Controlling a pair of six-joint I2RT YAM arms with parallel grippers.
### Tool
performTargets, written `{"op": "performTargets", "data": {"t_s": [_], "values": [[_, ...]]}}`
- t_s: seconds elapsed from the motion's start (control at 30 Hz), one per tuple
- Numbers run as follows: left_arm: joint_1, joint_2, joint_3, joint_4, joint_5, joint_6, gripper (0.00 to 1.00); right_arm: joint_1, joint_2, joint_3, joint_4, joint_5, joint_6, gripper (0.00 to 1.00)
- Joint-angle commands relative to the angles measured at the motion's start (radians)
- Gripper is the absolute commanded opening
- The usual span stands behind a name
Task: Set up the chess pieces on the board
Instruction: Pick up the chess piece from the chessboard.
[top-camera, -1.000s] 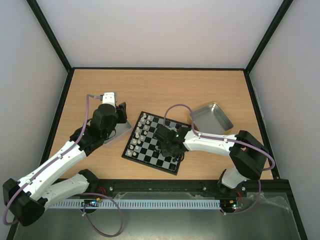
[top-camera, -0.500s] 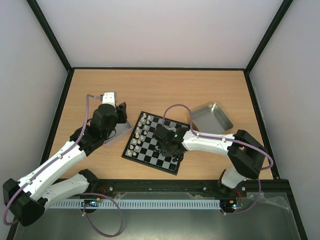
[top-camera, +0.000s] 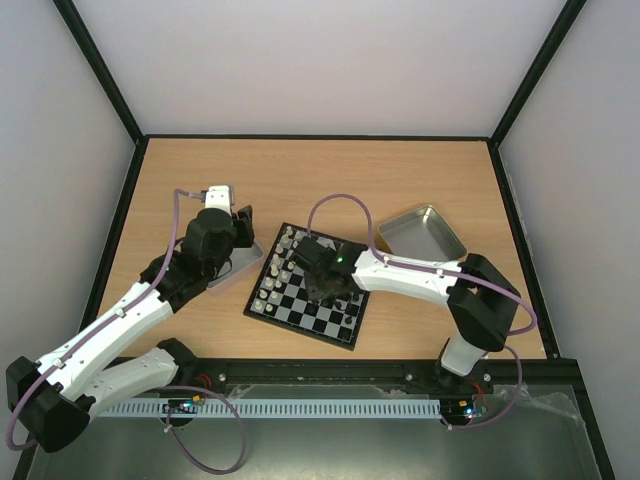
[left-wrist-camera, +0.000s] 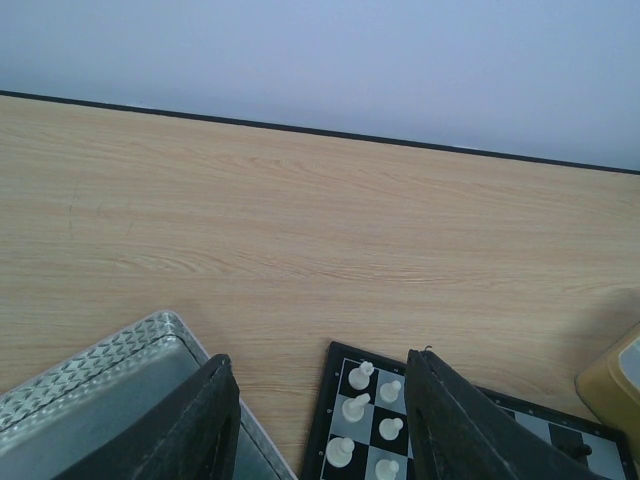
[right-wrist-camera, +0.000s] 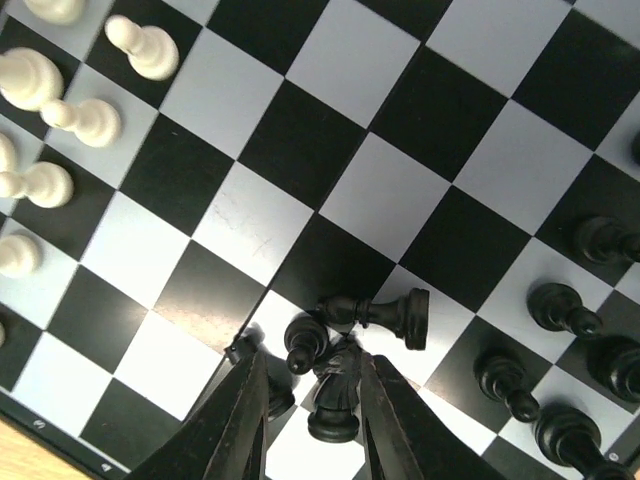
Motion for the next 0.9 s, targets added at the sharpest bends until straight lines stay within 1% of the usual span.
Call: {"op": "performTargets", "data": {"t_s": [0.0, 0.27, 0.5, 0.6, 0.73, 0.87], "values": [[0.005, -0.013, -0.010, 0.005, -0.020, -0.005, 0.48, 0.007, 0.040, 0.001, 0.007, -0.006, -0.025, 0.24], [0.005, -0.003, -0.006, 0.005, -0.018, -0.007, 0.47, 0.008, 0.077, -0.003, 0.043, -0.030, -0.025, 0.17], [0.005, -0.004, -0.005, 0.005, -0.018, -0.008, 0.47, 0.008, 0.094, -0.006, 0.043, -0.020, -0.021, 0.15], [0.006, -0.004, -0.004, 0.005, -0.018, -0.007, 0.47, 0.007, 0.102, -0.005, 0.041, -0.012, -0.022, 0.11], [0.006, -0.005, -0.005, 0.004, -0.018, -0.008, 0.47, 0.008, 0.099, -0.001, 0.048, 0.000, -0.018, 0.03], [0.006, -0.006, -0.004, 0.004, -0.019, -0.008, 0.47, 0.007, 0.054, 0.002, 0.070, 0.025, -0.011, 0.03]]}}
